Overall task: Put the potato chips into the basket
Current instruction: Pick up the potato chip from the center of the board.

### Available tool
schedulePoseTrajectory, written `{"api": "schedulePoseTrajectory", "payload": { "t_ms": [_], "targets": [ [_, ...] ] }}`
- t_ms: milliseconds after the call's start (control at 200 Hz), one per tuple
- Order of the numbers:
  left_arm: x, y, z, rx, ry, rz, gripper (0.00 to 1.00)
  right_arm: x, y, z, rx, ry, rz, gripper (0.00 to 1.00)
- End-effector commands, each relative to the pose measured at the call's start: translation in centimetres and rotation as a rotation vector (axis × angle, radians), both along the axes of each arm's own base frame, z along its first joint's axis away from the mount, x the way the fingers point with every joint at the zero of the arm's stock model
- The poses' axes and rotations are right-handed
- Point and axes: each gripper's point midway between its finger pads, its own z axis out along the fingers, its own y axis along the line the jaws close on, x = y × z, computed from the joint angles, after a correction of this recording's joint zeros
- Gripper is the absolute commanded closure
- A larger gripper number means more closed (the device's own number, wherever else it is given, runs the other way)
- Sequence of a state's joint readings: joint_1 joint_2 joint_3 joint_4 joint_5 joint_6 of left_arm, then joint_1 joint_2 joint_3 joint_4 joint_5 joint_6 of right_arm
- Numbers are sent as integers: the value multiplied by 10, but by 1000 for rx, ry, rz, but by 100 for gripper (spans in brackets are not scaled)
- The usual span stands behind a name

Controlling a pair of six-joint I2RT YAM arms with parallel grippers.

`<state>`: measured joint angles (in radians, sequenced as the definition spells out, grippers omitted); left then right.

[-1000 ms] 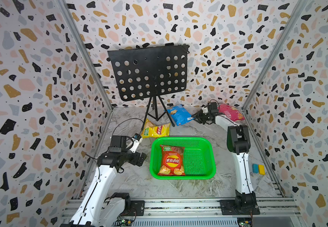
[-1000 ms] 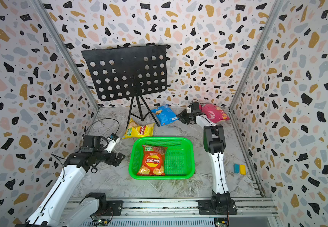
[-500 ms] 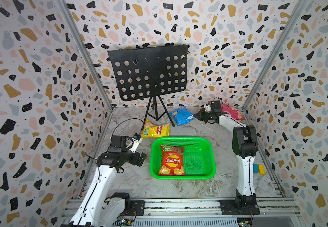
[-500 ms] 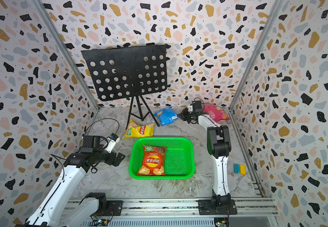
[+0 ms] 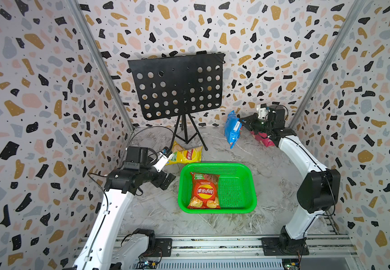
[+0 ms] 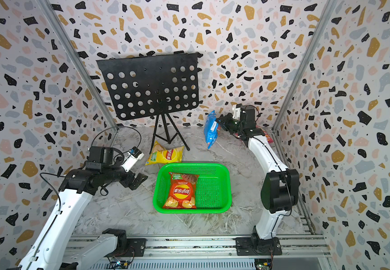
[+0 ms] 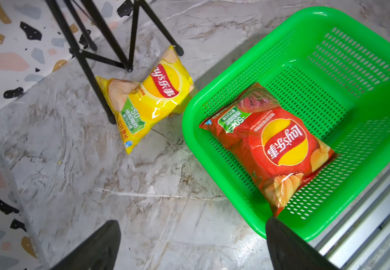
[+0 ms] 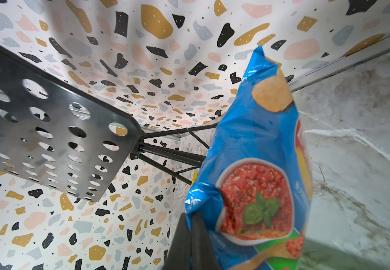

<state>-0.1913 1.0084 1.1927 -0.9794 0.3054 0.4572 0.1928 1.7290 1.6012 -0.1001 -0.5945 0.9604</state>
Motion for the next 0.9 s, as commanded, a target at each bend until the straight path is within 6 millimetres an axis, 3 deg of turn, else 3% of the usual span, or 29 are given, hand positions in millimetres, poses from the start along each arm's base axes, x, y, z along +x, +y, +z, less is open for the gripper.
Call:
{"api": "schedulePoseTrajectory", "payload": {
  "t_ms": [0,170,421,681,896],
  "targets": [
    [-16,-16,11,50,-2,-73,0,-25,-7,37,-13,-77,-47,100],
    [-23,-54,39,-17,-20,-174,1,-64,-11,59,7,-127,-111,100],
    [-26,-104,63,-113,-23,-314,2,-115,0,65,77,-122,-180,100],
    [-32,-144,58,-127,3,-433,2,-153,10,61,143,-31,-336,100],
    [-34,-166,58,-165,30,-476,2,-171,29,56,163,54,-384,100]
  ]
}}
